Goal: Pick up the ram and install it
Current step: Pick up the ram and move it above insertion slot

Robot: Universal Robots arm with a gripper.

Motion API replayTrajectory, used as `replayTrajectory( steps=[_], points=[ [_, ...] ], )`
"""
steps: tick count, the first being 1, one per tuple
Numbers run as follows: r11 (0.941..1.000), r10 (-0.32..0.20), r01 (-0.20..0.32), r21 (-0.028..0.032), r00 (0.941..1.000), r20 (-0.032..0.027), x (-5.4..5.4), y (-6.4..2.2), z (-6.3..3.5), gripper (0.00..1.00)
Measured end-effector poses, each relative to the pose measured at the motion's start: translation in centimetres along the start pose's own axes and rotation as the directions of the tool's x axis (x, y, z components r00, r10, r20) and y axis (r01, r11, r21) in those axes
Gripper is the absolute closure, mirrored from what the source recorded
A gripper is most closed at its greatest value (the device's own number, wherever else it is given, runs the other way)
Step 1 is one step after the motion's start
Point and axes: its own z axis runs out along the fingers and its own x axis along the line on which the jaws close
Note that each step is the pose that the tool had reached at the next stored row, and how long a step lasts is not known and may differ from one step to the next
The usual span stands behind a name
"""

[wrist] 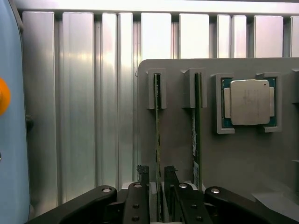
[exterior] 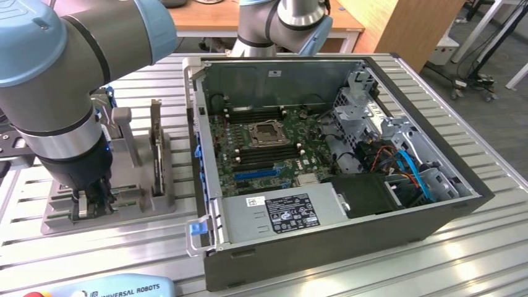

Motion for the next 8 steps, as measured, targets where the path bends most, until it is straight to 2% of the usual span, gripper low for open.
replayTrajectory(
  steps=[8],
  points=[
    [1.0000, -0.010, 0.010, -0.0002, 1.0000, -0.0002, 0.00, 0.00, 0.01, 0.73]
  ],
)
